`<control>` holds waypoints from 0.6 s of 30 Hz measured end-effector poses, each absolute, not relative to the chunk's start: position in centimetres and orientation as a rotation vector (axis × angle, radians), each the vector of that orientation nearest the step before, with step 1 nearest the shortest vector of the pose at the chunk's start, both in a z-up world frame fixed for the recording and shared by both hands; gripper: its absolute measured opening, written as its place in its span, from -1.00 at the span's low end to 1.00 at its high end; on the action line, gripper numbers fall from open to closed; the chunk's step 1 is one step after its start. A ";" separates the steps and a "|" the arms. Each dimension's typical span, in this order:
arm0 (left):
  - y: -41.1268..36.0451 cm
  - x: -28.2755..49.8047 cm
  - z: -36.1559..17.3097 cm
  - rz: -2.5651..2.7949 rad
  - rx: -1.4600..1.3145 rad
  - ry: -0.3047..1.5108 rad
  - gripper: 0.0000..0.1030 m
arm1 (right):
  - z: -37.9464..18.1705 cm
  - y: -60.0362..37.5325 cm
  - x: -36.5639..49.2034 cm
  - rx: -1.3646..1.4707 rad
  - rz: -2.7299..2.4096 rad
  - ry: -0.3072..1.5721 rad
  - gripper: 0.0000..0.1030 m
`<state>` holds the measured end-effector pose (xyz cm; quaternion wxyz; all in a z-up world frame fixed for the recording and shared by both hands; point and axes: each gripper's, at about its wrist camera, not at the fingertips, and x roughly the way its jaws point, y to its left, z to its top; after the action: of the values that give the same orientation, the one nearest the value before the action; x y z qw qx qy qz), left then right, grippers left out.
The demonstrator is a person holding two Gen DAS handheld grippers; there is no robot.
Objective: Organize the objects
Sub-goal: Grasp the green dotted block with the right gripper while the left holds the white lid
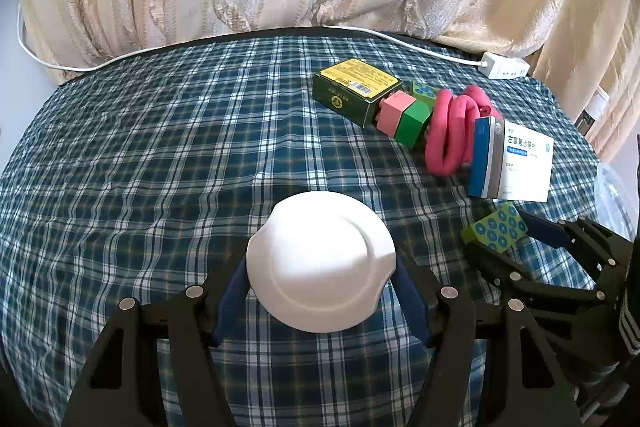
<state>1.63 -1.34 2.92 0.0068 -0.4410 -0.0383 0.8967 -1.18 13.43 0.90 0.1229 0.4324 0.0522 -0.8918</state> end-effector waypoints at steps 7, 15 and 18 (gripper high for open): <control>-1.0 1.3 2.5 2.795 -1.395 -0.099 0.31 | 1.9 15.0 0.9 1.235 -2.627 0.059 0.23; -0.1 1.1 1.8 2.782 -1.413 -0.041 0.31 | 2.8 18.5 3.1 1.239 -2.699 -0.068 0.23; 0.4 1.1 1.8 2.773 -1.421 -0.032 0.31 | 3.3 20.1 3.9 1.226 -2.733 -0.106 0.23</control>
<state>1.10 0.44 1.78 0.0127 -0.4560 -0.0101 0.8898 3.93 20.11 3.26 0.0721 0.4079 -0.0354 -0.9095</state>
